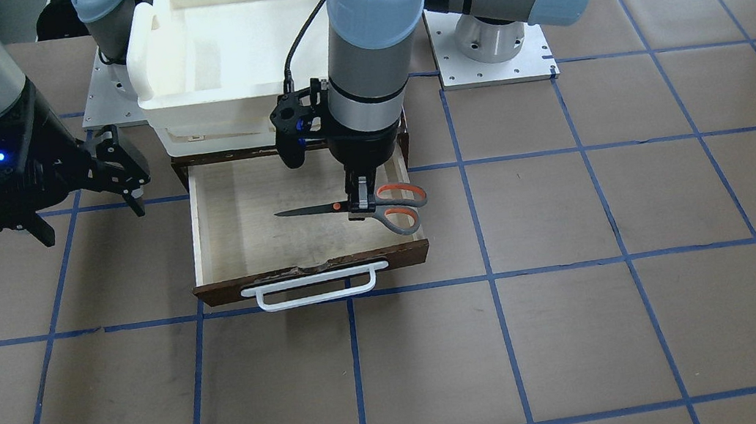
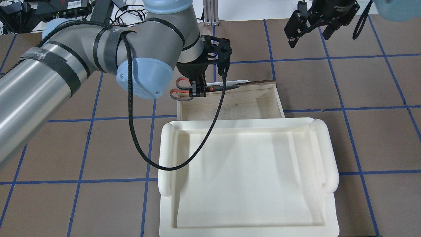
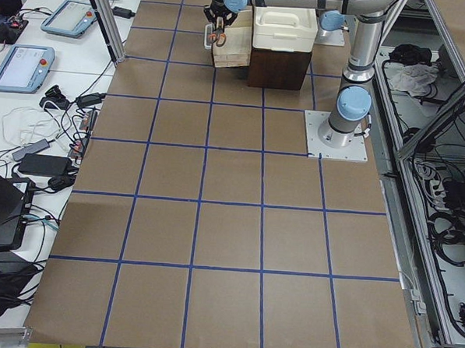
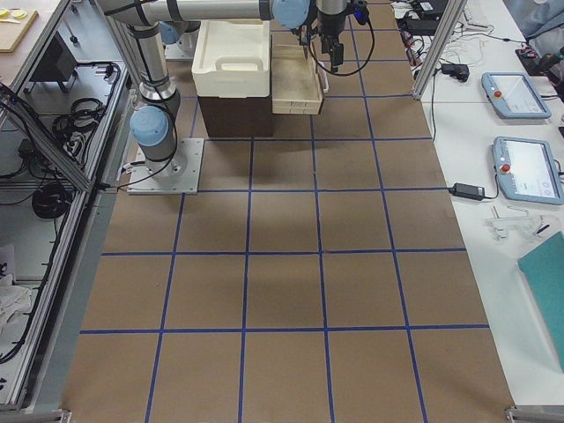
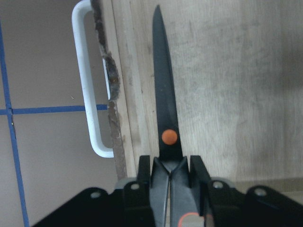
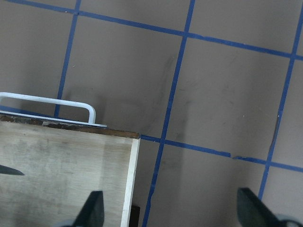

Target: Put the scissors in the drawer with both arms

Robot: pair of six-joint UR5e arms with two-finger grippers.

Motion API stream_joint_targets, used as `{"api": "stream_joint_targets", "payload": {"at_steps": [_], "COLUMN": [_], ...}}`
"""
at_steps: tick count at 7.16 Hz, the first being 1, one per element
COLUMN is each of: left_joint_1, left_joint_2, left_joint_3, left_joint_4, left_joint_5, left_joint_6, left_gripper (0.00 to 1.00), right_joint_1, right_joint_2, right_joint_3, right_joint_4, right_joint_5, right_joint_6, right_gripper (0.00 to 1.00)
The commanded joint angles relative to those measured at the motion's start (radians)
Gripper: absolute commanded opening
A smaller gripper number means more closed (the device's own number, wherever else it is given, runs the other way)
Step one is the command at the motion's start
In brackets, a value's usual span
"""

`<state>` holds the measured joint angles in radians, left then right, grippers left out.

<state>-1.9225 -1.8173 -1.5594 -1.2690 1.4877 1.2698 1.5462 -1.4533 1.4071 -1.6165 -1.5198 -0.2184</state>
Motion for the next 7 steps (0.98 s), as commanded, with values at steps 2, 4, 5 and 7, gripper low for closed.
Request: {"api": "stream_joint_targets", "payload": {"at_steps": [2, 4, 5, 7], "left_joint_1": [-0.046, -0.075, -0.078, -0.078], "left_joint_2": [-0.014, -0.019, -0.023, -0.023], "left_joint_3": [-0.03, -0.06, -0.062, -0.06], "left_joint_4": [0.0, 0.003, 0.003, 0.005], "left_joint_5": [0.0, 0.005, 0.003, 0.005], "left_joint_6": [-0.047, -0.085, -0.113, -0.132], "left_gripper": [0.0, 0.0, 0.0, 0.6], "right_joint_1": [0.037, 0.043, 0.041, 0.041], "right_joint_2": [-0.013, -0.025, -0.025, -0.024], "right_joint_3": [0.001, 0.003, 0.004, 0.004], "right_joint_4": [0.024, 0.056, 0.055, 0.055], "right_joint_5": [0.004, 0.006, 0.004, 0.006], "right_joint_6": [0.161, 0.171, 0.166, 0.165], "right_gripper": [1.0, 1.0, 1.0, 1.0]}}
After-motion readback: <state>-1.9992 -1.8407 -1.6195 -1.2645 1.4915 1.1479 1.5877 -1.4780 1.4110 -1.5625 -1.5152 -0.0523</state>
